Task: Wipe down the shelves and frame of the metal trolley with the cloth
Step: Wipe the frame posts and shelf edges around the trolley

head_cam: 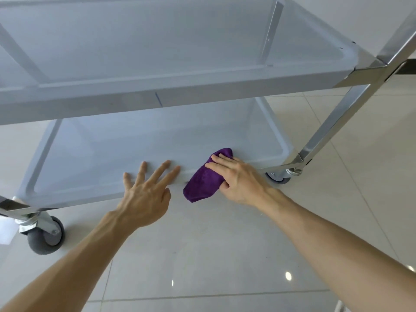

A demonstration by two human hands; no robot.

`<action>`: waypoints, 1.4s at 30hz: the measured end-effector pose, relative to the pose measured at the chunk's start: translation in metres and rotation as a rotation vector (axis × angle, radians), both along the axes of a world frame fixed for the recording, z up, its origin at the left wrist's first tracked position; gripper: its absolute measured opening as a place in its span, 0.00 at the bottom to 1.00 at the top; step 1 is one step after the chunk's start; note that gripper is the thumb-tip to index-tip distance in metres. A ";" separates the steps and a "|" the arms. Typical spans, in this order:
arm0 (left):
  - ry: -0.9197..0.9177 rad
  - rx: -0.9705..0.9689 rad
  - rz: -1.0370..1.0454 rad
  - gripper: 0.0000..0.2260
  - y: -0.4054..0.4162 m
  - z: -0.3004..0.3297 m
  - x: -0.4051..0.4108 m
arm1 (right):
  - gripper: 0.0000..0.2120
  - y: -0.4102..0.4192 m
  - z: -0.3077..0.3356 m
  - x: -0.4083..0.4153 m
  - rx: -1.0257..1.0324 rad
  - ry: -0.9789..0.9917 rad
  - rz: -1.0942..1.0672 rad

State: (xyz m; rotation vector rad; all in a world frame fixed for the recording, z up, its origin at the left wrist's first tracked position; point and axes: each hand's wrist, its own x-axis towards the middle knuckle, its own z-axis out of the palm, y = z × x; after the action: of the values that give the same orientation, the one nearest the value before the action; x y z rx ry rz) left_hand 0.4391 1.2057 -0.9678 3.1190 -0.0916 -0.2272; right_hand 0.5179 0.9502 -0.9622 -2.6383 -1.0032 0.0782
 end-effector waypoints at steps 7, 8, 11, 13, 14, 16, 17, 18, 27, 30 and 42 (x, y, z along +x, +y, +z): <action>0.080 -0.049 0.030 0.29 0.002 0.008 0.007 | 0.30 -0.094 0.011 0.026 -0.008 0.013 -0.241; 0.091 -0.046 0.037 0.29 -0.001 0.010 0.007 | 0.30 -0.106 0.013 0.029 -0.019 0.025 -0.288; 0.099 -0.031 0.051 0.29 -0.006 0.015 0.007 | 0.29 -0.123 0.021 0.035 -0.004 0.112 -0.387; 0.096 -0.035 0.054 0.28 -0.007 0.020 0.010 | 0.26 -0.126 0.028 0.030 0.139 0.134 -0.471; 0.102 -0.042 0.055 0.28 -0.008 0.024 0.012 | 0.25 -0.127 0.031 0.025 0.239 0.135 -0.523; 0.136 -0.068 0.052 0.27 -0.012 0.037 0.017 | 0.25 -0.134 0.038 0.012 0.450 0.129 -0.607; 0.141 -0.092 0.040 0.25 -0.017 0.045 0.018 | 0.25 -0.138 0.042 0.007 0.547 0.118 -0.634; 0.118 -0.122 0.016 0.24 -0.023 0.055 0.019 | 0.25 -0.143 0.047 0.002 0.633 0.098 -0.655; -0.625 -0.426 -0.609 0.10 -0.128 0.177 0.028 | 0.24 -0.170 0.115 0.006 1.243 -0.210 -0.912; -0.801 -0.252 -0.576 0.15 -0.145 0.206 0.049 | 0.27 -0.162 0.130 0.015 1.260 -0.226 -0.860; -0.789 0.025 -0.324 0.23 -0.152 0.191 0.074 | 0.33 -0.123 0.094 0.040 1.058 -0.234 -0.805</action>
State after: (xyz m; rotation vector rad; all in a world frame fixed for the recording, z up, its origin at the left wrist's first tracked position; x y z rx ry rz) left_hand 0.5129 1.0533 -0.7767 2.9792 -0.5915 1.0044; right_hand 0.5582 0.8277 -0.8679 -1.8401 0.0933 -0.7328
